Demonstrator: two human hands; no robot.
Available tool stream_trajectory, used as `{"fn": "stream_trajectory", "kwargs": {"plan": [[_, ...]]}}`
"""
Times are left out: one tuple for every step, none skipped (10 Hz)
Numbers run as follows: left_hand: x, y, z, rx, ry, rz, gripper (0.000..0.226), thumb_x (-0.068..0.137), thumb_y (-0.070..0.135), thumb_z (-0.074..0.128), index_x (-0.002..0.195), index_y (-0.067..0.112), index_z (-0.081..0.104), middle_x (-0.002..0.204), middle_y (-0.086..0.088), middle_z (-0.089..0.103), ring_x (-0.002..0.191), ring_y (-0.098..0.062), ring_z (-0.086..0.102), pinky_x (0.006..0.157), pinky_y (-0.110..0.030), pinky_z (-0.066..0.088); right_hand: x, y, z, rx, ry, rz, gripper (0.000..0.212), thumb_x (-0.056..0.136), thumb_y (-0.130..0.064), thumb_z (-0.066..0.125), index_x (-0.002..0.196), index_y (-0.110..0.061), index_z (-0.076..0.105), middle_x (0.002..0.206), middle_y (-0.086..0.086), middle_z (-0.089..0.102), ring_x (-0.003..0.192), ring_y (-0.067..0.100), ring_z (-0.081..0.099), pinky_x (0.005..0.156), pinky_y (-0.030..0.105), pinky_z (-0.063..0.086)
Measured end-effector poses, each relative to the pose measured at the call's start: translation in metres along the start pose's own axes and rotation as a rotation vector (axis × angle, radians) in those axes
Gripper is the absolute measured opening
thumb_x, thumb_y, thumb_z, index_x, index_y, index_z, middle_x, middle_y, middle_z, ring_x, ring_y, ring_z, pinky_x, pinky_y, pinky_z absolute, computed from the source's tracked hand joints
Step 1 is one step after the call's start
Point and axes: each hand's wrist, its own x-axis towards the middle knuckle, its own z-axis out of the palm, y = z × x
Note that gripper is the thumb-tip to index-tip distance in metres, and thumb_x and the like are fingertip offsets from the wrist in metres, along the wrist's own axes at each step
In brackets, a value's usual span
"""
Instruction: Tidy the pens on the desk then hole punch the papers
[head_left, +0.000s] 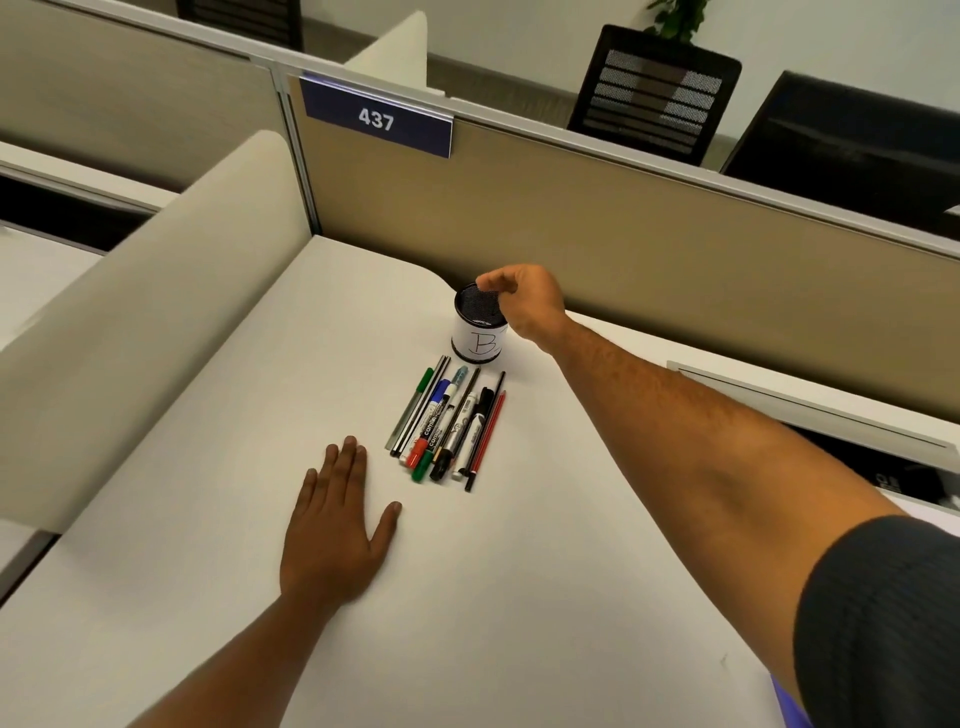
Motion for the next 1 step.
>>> {"fn": "stream_trajectory", "kwargs": {"plan": [[-0.0008, 0.0006, -0.001, -0.001, 0.001, 0.0, 0.081, 0.096, 0.064, 0.024, 0.159, 0.018, 0.003, 0.168, 0.004, -0.004, 0.154, -0.013, -0.007, 0.126, -0.038, 0.009, -0.0065, 0.0005, 0.0001, 0.059, -0.035, -0.019, 0.057, 0.082, 0.024, 0.046, 0.117, -0.011, 0.075, 0.123, 0.004, 0.074, 0.119, 0.016, 0.067, 0.108, 0.033, 0.051]]}}
